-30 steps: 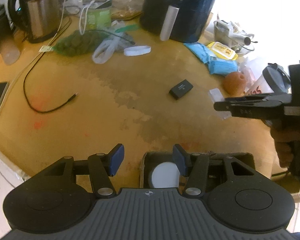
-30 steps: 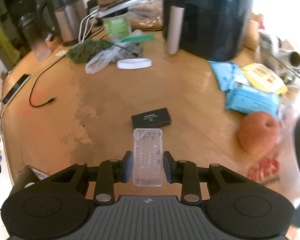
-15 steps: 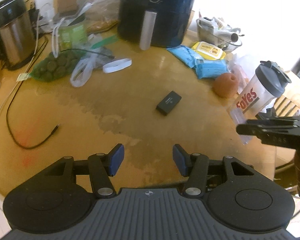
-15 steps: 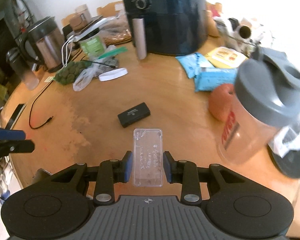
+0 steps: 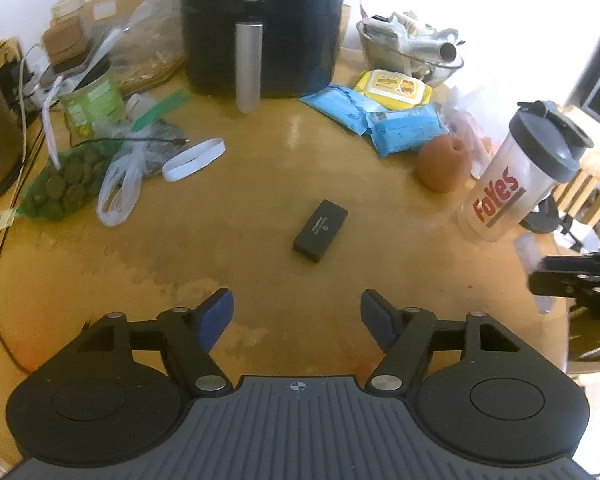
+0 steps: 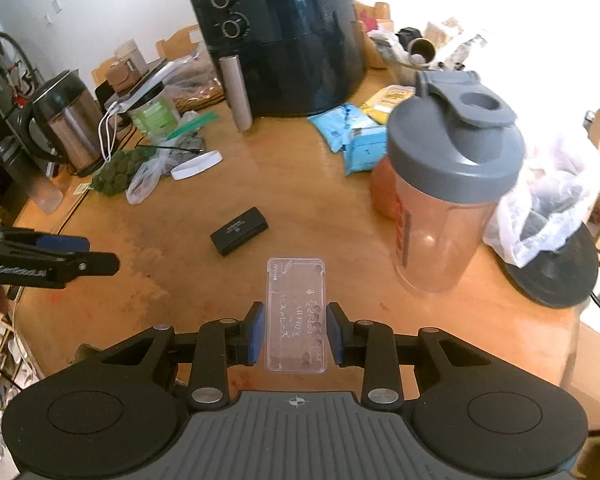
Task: Organize rigid objects
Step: 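Lift the clear case with the right tool while the left tool grasps the black rectangular case, then carry the clear case and the black case toward the box with both tools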
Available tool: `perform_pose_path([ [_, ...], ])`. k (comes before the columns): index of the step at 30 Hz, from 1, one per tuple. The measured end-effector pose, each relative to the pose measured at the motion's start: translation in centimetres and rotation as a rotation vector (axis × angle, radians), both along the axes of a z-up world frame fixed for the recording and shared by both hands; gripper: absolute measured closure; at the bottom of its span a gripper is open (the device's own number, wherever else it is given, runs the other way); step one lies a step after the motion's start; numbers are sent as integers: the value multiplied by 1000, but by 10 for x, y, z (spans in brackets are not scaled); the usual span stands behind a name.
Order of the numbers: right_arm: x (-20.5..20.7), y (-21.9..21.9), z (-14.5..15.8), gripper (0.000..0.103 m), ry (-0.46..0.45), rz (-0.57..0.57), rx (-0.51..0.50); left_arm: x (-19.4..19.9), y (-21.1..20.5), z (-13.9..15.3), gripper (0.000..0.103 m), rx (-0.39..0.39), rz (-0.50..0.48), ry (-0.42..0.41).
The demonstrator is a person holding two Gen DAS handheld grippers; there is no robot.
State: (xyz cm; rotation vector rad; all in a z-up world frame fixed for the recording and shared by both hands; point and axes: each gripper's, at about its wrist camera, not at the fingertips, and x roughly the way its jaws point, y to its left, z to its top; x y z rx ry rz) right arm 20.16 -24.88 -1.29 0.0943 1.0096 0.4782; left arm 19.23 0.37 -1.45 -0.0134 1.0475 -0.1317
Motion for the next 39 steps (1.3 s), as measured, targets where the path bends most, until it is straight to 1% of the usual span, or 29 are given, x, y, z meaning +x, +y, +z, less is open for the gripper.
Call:
perform_pose_path([
  [3,-3,-5,0,68,4,-17,4,13,-4,-9,33,6,-35,19],
  [8,-11,-15,-2,68,18,-53,0,35,-12,-26,33,6,-97,22],
  [11,-14,-22,-5,68,30,-79,-2,50,-18,-38,33,31,-120,29],
  [20,-26,-39,-4,68,41,-155,-7,92,-34,-74,34,52,-202,62],
  [23,-31,-44,-4,68,41,-175,-8,104,-40,-88,38,69,-219,88],
  [25,-35,-48,-3,68,42,-190,-6,110,-43,-95,44,79,-226,103],
  [27,-39,-51,-3,68,41,-205,-7,114,-47,-102,55,91,-231,125],
  [29,-42,-55,-2,68,42,-221,-5,114,-50,-103,62,110,-239,108],
  [30,-43,-57,-3,68,43,-228,-4,113,-51,-103,70,110,-241,104],
  [34,-47,-63,-5,68,49,-246,5,114,-53,-102,72,115,-232,123],
  [39,-47,-61,-5,68,45,-225,9,113,-52,-92,72,115,-194,120],
])
